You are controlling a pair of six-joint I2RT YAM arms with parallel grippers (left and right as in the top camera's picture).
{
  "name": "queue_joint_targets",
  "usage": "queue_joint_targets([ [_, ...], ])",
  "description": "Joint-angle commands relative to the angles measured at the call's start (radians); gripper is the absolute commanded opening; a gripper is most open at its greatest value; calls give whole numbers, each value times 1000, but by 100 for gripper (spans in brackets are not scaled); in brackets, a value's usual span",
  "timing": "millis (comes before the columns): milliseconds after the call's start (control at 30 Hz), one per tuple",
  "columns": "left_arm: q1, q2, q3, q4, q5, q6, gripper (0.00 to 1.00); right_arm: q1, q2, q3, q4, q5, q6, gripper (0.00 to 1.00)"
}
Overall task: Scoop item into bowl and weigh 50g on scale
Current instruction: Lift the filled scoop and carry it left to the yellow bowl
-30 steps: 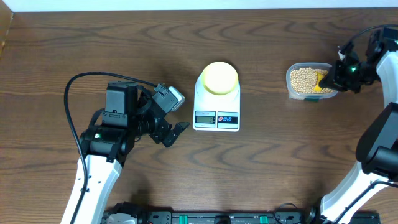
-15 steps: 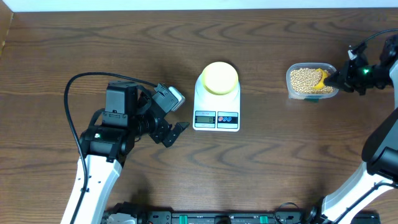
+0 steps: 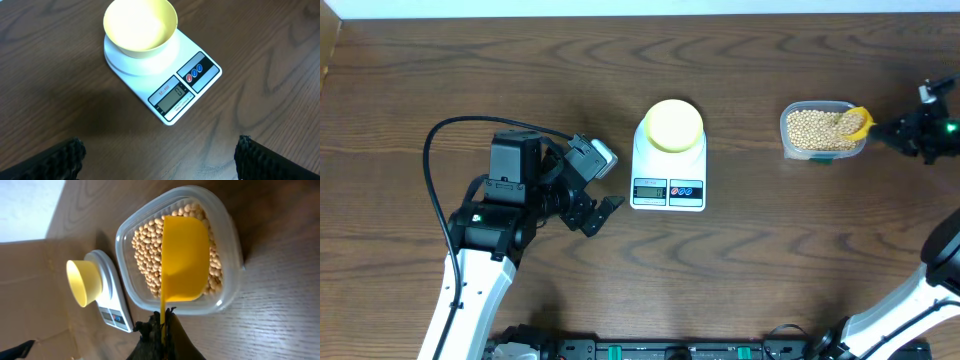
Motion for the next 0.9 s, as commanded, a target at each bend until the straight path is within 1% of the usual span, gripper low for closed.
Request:
queue_joint_targets([
  [0, 5, 0, -2, -3, 9, 14, 97, -30, 9, -5, -28, -90, -66, 1],
  [133, 5, 0, -2, -3, 9, 13, 98, -37, 9, -5, -72, -114, -109, 1],
  [467, 5, 0, -2, -3, 9, 13, 97, -17, 9, -5, -101, -219, -146, 1],
  [567, 5, 0, -2, -3, 9, 13, 97, 3, 9, -5, -100, -262, -157, 1],
  [700, 5, 0, -2, -3, 9, 14, 98, 45, 9, -5, -98, -264, -156, 1],
  [867, 5, 0, -2, -3, 9, 13, 97, 134, 9, -5, -80, -294, -130, 1],
])
